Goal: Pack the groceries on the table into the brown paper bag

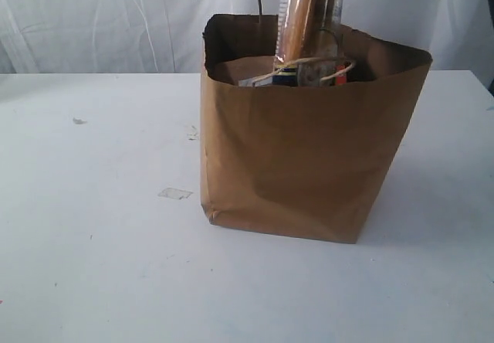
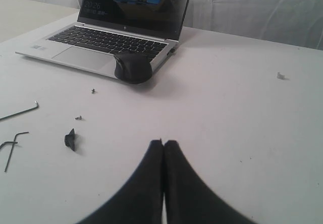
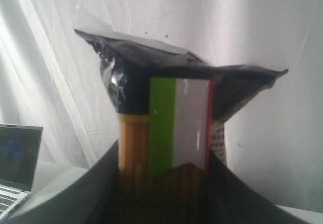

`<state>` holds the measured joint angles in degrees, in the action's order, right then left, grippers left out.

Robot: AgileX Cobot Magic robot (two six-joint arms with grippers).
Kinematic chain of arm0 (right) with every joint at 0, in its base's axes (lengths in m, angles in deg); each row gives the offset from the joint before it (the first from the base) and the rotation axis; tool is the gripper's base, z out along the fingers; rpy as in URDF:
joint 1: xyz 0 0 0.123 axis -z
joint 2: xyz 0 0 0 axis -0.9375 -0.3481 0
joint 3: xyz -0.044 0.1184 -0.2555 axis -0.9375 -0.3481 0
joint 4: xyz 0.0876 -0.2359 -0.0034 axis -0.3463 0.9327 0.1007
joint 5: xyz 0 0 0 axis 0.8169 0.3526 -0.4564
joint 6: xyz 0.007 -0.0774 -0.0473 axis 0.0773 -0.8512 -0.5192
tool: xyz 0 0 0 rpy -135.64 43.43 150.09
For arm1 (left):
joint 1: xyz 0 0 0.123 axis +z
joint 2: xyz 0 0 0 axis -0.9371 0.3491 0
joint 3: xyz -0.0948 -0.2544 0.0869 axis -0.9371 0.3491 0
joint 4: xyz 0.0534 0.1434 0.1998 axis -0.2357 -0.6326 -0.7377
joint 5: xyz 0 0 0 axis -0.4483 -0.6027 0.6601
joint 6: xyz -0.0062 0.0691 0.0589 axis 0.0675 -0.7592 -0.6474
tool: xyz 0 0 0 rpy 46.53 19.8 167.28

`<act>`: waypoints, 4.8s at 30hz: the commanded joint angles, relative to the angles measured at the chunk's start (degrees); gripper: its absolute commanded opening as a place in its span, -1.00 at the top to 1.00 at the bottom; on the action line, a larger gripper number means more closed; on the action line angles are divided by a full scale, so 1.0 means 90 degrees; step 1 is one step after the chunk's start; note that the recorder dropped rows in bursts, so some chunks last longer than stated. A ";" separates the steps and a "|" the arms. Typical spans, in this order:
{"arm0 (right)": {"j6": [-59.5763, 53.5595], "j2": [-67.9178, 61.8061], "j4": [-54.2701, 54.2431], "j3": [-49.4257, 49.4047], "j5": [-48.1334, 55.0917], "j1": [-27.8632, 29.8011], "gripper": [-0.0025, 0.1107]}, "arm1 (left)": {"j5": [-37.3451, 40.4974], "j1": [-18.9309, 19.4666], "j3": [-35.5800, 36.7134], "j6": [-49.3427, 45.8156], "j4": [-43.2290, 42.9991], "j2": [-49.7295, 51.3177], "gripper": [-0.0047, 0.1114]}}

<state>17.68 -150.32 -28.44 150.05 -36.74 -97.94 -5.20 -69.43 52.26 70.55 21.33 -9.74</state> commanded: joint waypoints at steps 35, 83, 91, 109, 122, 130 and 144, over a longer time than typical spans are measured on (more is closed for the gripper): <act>-0.1501 -0.0858 0.0381 -0.1381 -0.2278 -0.0297 0.96 | 0.0010 -0.0047 0.0028 0.0010 -0.0102 -0.0025 0.92; -0.1820 -0.0611 0.0349 -0.1381 -0.2705 -0.0281 0.04 | 0.0010 -0.0047 0.0028 0.0010 -0.0102 -0.0025 0.92; -0.1806 0.0129 0.0339 -0.1381 -0.1647 -0.0281 0.17 | 0.0010 -0.0047 0.0028 0.0010 -0.0102 -0.0025 0.92; -0.2179 0.1188 0.0386 -0.1381 0.2377 0.2681 0.96 | 0.0010 -0.0047 0.0028 0.0010 -0.0102 -0.0025 0.92; 0.0641 0.1745 0.0208 -0.4921 -0.0173 0.4481 0.96 | -0.0007 -0.0044 0.0028 0.0010 -0.0102 -0.0025 0.92; 0.1192 0.2733 0.0340 -0.6758 -0.2539 0.4119 0.96 | -0.0007 -0.0044 0.0028 0.0010 -0.0102 -0.0025 0.92; 0.1685 0.6568 0.1518 -0.7021 0.0696 0.3809 0.96 | -0.0007 -0.0044 0.0028 0.0010 -0.0102 -0.0025 0.92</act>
<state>32.48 -95.03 -15.23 87.16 -35.22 -63.35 -5.20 -69.57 52.26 70.55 21.33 -9.74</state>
